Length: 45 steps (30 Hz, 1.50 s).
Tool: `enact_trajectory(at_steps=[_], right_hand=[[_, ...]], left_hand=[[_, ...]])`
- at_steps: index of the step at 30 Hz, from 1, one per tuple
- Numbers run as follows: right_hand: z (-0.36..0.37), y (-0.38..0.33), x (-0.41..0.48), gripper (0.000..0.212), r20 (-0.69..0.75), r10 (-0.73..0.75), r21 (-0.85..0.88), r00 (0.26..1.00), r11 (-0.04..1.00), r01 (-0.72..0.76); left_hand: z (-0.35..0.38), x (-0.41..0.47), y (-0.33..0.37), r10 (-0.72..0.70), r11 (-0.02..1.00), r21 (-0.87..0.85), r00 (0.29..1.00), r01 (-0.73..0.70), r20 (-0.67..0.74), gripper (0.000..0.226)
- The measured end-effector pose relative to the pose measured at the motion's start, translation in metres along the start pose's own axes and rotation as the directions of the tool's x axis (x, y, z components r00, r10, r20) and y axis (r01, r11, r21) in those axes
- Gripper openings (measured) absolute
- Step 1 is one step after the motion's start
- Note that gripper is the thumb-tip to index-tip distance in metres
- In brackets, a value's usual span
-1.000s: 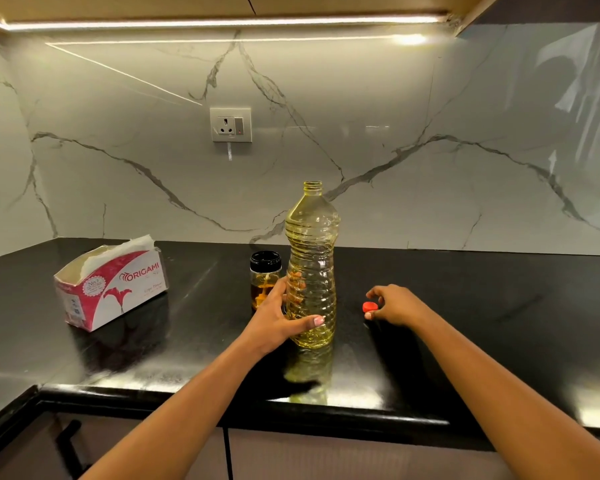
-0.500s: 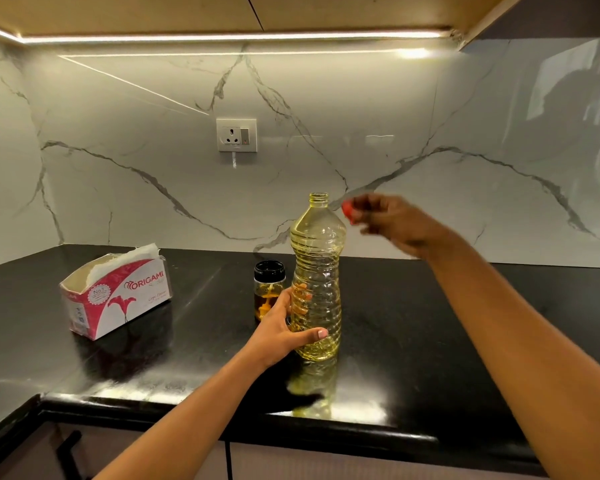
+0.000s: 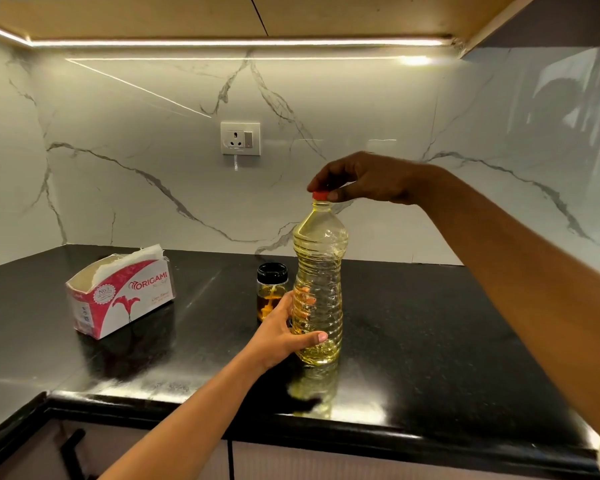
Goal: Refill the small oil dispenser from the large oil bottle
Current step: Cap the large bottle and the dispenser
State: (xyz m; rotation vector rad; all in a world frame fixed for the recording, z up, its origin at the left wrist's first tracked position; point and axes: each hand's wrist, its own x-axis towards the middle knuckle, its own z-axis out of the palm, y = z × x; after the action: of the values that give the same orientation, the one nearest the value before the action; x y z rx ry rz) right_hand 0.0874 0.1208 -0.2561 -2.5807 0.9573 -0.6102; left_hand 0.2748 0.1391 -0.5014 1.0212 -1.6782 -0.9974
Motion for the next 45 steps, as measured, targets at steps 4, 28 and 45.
enact_trajectory(at_steps=[4,28,45], right_hand=[[-0.001,0.0,0.004,0.031,0.014,0.0,-0.068,1.0,0.998,0.001],[0.002,-0.019,0.02,0.048,-0.2,0.098,-0.356,0.975,0.92,-0.165],[0.007,-0.024,0.035,0.07,-0.232,0.189,-0.59,0.954,0.753,-0.292]], left_hand=[[0.0,0.0,0.0,0.008,1.0,0.001,1.0,-0.008,0.002,0.084],[0.0,0.001,-0.002,0.013,1.0,-0.008,1.0,-0.013,0.025,0.087],[0.0,0.002,-0.005,0.018,1.0,-0.011,1.0,-0.018,0.013,0.085]])
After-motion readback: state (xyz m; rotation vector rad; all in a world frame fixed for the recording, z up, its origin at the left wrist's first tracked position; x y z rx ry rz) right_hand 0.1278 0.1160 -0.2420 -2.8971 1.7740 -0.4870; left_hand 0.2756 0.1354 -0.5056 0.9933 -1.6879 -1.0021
